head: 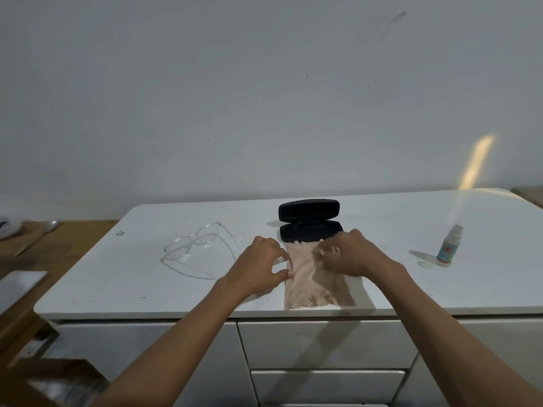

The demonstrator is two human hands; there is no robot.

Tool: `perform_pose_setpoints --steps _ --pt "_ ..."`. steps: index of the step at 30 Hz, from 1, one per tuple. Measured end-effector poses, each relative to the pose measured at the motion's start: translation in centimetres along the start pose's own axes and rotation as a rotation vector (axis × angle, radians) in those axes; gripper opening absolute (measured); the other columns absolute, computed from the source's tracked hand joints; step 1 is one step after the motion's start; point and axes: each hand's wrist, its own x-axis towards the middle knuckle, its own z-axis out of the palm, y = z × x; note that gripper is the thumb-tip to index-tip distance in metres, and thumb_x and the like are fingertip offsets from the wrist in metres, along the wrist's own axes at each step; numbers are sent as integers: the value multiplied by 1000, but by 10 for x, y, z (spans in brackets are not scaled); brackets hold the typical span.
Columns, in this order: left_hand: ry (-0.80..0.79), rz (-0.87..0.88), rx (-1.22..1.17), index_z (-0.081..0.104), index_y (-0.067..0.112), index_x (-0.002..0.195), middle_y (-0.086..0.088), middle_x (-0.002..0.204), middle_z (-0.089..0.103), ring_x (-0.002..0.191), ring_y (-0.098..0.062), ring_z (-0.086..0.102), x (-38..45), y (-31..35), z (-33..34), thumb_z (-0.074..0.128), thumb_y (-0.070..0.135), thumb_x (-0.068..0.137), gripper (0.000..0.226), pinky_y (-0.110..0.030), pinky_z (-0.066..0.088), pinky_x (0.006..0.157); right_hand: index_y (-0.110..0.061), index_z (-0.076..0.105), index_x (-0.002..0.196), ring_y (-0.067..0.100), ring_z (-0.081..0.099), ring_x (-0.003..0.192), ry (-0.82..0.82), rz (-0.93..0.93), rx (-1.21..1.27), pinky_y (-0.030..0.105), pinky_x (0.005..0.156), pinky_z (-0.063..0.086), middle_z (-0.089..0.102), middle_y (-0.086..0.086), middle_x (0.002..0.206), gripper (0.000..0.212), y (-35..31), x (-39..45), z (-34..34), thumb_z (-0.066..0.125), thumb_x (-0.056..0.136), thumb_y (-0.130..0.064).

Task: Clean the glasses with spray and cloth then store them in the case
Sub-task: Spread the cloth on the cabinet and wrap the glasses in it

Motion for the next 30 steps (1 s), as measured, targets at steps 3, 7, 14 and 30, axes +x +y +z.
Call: perform_pose_setpoints --steps 3,7,14,30 --pt "-4 -12 -14 68 26 127 1 132 59 128 -19 42 -3 -2 0 66 52 91 45 -33 43 99 -39 66 117 31 41 121 -99 20 -113 45 96 47 61 -5 120 43 -4 -4 2 64 79 -58" --pt "4 20 -2 66 28 127 7 131 61 129 -17 41 -10 -5 0 65 51 93 42 -33 43 101 -39 50 144 30 31 138 -114 65 -163 46 105 40 52 -5 146 67 -4 -6 -2 66 83 -63" --pt "12 104 -9 74 29 107 7 130 61 129 -11 41 -15 -2 -2 68 48 89 27 -34 46 101 -43 46 146 30 30 137 -180 68 -174 43 105 40 53 -6 144 77 -5 -5 -5 74 76 -61" --pt "44 97 23 60 20 137 3 139 60 131 -18 45 15 7 4 63 33 93 46 -37 44 104 -37 52 139 31 33 136 -141 62 -128 45 102 42 58 -4 132 53 -5 -2 -9 63 89 -50"
